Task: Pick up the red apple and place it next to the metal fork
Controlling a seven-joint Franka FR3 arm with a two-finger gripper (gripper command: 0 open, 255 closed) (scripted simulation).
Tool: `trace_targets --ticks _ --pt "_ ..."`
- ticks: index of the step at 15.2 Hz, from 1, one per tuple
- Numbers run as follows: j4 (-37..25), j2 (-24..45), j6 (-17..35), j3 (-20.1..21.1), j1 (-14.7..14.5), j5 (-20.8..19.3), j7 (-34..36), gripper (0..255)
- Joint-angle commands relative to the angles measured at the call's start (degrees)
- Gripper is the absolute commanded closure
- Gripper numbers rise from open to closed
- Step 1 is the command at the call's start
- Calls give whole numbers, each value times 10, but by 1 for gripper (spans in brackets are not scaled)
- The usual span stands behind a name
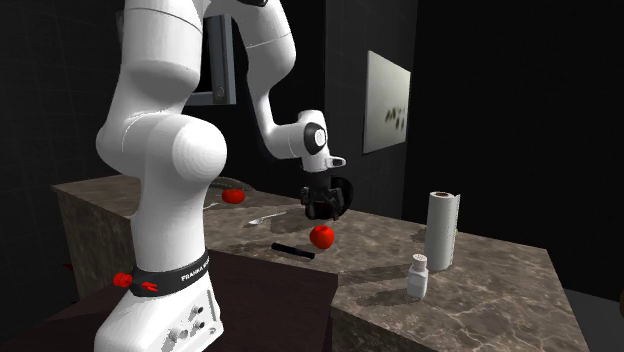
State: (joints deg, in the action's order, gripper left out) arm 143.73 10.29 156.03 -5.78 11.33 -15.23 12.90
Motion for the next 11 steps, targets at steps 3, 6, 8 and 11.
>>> trace_targets --ticks 3,6,8,11 --pt "-9 41 32 -5 1 -8 7 0" --pt "-14 67 53 -9 1 -13 11 0" --pt "-15 72 57 -10 1 -14 12 0" --pt "-15 72 57 -10 1 -14 12 0"
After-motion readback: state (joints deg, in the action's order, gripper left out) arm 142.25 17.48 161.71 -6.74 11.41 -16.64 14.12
